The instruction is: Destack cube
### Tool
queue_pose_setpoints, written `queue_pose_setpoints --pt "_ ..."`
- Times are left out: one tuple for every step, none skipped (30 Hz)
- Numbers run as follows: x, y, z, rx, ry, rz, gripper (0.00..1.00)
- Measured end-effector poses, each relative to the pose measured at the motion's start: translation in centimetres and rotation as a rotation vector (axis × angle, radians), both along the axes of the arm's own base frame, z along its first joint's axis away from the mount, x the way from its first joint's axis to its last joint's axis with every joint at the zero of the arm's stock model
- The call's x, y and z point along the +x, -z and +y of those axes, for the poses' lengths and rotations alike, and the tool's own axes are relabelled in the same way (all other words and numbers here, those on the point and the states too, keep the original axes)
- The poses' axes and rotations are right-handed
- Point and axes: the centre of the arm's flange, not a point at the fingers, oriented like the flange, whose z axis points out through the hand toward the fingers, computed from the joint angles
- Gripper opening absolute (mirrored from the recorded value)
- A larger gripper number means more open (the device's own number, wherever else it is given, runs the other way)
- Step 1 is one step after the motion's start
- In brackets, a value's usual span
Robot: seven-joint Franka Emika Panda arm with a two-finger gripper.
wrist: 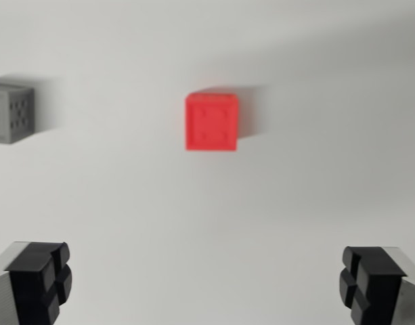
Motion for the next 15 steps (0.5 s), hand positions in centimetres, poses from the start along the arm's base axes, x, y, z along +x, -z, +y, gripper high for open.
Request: queue_pose_setpoints --pt "0.0 -0.17 0.0 0.0 0.0 0.0 1.0" --pt "0.0 -0.33 -0.01 0.0 0.0 0.0 1.0" --pt "0.01 -0.4 -0.01 0.0 0.0 0.0 1.0" --pt "0.02 -0.52 -0.02 0.0 0.0 -0.001 1.0" --pt "0.03 -0.63 -0.02 0.0 0.0 -0.001 1.0" --pt "0.03 -0.7 -0.03 0.0 0.0 -0.001 1.0" --pt "0.03 -0.75 -0.03 0.0 0.0 0.0 1.0" --pt "0.03 -0.78 -0.03 0.0 0.0 0.0 1.0" --pt "0.03 -0.8 -0.03 0.0 0.0 0.0 1.0" --pt "0.03 -0.8 -0.03 0.0 0.0 0.0 1.0" --pt "0.04 -0.76 -0.03 0.0 0.0 0.001 1.0" --pt "0.04 -0.75 -0.03 0.001 0.0 0.001 1.0" --pt "0.04 -0.73 -0.03 0.001 0.0 0.002 1.0" --pt "0.04 -0.72 -0.03 0.001 0.0 0.002 1.0" --pt "0.05 -0.7 -0.03 0.001 0.0 0.002 1.0"
